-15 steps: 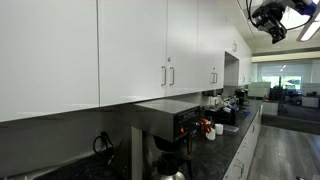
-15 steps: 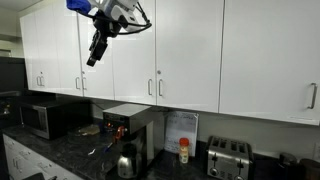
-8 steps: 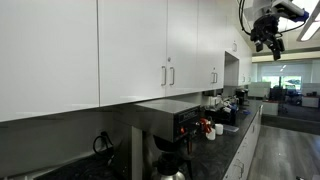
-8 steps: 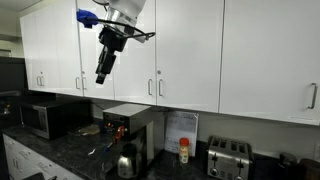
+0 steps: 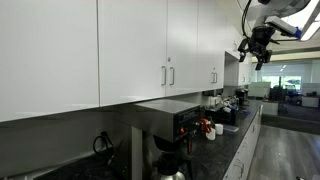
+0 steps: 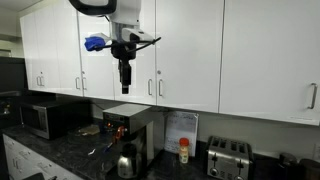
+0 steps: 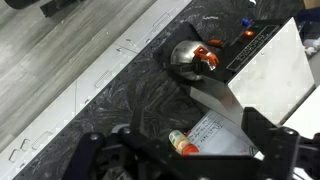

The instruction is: Close the top right cabinet door

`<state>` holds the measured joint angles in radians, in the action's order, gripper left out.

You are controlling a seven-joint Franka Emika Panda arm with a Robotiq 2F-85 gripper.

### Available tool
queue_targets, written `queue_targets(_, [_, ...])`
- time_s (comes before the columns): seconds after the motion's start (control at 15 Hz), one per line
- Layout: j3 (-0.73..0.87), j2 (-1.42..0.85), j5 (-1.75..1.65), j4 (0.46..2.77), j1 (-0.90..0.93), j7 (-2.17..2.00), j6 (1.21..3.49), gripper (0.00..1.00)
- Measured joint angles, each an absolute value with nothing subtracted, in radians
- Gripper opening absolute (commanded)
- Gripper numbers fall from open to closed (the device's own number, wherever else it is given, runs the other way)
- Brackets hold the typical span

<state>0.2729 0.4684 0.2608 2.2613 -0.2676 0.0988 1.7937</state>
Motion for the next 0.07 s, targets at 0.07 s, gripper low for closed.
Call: queue_targets(0.07, [0.276, 0.476, 0.261, 2.271, -0.268, 0.099, 1.805, 1.00])
